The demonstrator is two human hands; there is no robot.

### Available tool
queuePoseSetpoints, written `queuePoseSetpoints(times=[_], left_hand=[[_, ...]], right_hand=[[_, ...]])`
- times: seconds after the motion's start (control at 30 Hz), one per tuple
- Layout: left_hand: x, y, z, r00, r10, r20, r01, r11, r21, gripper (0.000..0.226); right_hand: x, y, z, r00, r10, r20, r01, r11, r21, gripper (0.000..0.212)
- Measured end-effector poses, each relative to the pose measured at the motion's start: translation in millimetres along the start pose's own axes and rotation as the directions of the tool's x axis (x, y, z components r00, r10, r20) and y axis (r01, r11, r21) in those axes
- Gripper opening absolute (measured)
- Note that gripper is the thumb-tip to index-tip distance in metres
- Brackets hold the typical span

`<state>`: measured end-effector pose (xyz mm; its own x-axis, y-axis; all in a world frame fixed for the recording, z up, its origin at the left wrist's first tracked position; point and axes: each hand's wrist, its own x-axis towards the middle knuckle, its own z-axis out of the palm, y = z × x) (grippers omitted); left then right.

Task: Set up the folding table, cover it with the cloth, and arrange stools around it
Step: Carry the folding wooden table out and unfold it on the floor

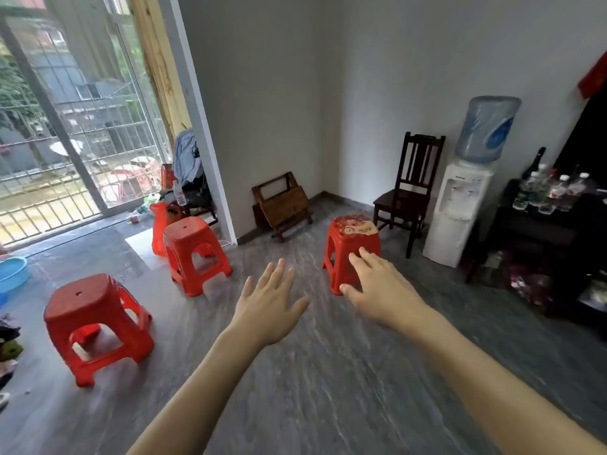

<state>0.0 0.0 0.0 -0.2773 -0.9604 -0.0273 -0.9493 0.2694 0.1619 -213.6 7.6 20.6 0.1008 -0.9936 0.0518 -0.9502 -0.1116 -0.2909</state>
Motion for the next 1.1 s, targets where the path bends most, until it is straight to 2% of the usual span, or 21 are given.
queuePoseSetpoints(times=[0.4,0.57,0.77,1.1], left_hand=[[127.3,-47.0,5.0,0.998,-0.057,0.018,0.056,0.998,0.036,0.072],[193.0,-92.6,-2.8,0.997,-0.079,0.023,0.078,0.996,0.034,0.07],[276.7,-160.4,-28.9,0.995,-0.091,-0.046,0.091,0.996,-0.001,0.071],[374.2,-245.6,-33.3,0.984,-0.152,-0.097,0.149,0.988,-0.04,0.075]], right_hand=[[136.4,15.6,26.1,0.996,-0.057,0.076,0.057,0.998,-0.005,0.073],[220.7,-3.1,28.4,0.995,-0.066,0.077,0.066,0.998,0.003,0.073],[328.0,-47.2,23.2,0.993,-0.099,0.06,0.099,0.995,0.009,0.073],[450.0,-74.7,40.7,1.0,-0.029,0.008,0.029,1.0,0.004,0.072]])
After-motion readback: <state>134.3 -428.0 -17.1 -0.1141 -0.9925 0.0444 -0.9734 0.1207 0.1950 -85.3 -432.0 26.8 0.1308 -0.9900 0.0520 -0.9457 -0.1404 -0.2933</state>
